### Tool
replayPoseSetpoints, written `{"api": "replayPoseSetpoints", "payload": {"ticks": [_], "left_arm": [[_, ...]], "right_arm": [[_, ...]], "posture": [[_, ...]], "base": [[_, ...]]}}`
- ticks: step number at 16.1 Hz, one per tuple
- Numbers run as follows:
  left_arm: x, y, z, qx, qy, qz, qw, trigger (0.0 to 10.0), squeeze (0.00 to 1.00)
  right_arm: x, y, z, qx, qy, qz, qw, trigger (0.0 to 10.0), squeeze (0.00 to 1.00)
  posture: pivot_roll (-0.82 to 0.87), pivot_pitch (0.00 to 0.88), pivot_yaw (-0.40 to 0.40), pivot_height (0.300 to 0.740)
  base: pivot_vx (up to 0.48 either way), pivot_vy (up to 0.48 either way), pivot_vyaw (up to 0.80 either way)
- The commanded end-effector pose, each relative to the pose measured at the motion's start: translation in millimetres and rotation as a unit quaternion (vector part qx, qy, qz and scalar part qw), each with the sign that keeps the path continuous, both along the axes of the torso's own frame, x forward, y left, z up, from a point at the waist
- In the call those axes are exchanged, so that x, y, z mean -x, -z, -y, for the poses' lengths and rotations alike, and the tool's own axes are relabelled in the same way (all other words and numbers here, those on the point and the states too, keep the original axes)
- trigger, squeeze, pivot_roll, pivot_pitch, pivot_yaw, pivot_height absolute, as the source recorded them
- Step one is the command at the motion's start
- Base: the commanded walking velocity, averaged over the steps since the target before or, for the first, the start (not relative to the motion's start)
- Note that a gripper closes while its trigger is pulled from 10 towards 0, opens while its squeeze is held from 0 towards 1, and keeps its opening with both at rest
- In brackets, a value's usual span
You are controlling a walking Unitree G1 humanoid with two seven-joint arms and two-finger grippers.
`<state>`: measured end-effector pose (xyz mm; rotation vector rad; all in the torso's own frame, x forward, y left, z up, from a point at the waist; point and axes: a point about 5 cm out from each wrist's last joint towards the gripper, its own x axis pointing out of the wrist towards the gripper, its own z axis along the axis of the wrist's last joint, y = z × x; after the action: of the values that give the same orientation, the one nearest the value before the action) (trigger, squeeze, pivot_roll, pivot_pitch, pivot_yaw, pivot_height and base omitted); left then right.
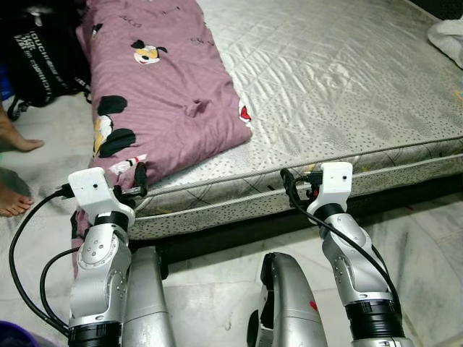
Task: Clean up the room
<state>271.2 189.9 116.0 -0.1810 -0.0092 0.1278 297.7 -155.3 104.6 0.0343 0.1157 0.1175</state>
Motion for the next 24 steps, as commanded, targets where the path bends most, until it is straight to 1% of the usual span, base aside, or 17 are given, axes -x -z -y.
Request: {"api": "replayPoseSetpoints", "payload": {"ticks": [1, 9, 16, 17, 19, 21, 23, 24], "left_arm": [[0.8, -4, 0.9, -0.003, 0.004, 0.010, 1.000, 10.0, 0.00], [1.6, -3, 2.0, -0.002, 0.010, 0.006, 1.000, 10.0, 0.00], [0.5, 0, 1.8, -0.002, -0.002, -0.006, 1.000, 10.0, 0.00], [0.7, 0, 1.6, -0.001, -0.002, -0.007, 1.000, 10.0, 0.00], [0.9, -1, 2.1, 0.000, -0.004, -0.007, 1.000, 10.0, 0.00], [0.3, -2, 3.5, 0.000, -0.006, -0.006, 1.000, 10.0, 0.00], [1.7, -3, 3.8, -0.001, -0.008, -0.006, 1.000, 10.0, 0.00], [6.2, -5, 3.6, -0.004, -0.011, -0.005, 1.000, 10.0, 0.00]], "right_arm": [[-0.1, -2, 0.9, -0.003, -0.002, 0.000, 1.000, 10.0, 0.00], [1.2, 0, 0.6, -0.002, -0.001, -0.003, 1.000, 10.0, 0.00], [1.7, 0, 0.8, -0.002, -0.002, -0.006, 1.000, 10.0, 0.00], [1.7, 1, 0.3, 0.005, -0.005, -0.010, 1.000, 10.0, 0.00], [1.6, 1, -0.8, 0.019, -0.012, -0.011, 1.000, 10.0, 0.00], [-1.4, 2, 2.3, 0.021, -0.005, -0.014, 1.000, 10.0, 0.00], [-7.0, 3, 6.7, 0.027, 0.007, -0.021, 0.999, 10.0, 0.00], [-15.9, 1, 13.1, 0.036, 0.029, -0.024, 0.999, 10.0, 0.00]], "posture": [[0.03, 0.109, -0.074, 0.519], [0.03, 0.109, -0.075, 0.519], [0.03, 0.113, -0.076, 0.519], [0.03, 0.115, -0.077, 0.519], [0.03, 0.120, -0.076, 0.519], [0.04, 0.125, -0.077, 0.519], [0.04, 0.138, -0.076, 0.519], [0.05, 0.151, -0.073, 0.519]], "base": [[0.292, 0.000, 0.00], [0.300, 0.000, 0.00], [0.000, 0.000, 0.00], [0.000, 0.000, 0.00], [0.000, 0.000, 0.58], [0.000, 0.000, 0.49], [0.000, 0.000, 0.00], [0.000, 0.000, 0.00]]}}
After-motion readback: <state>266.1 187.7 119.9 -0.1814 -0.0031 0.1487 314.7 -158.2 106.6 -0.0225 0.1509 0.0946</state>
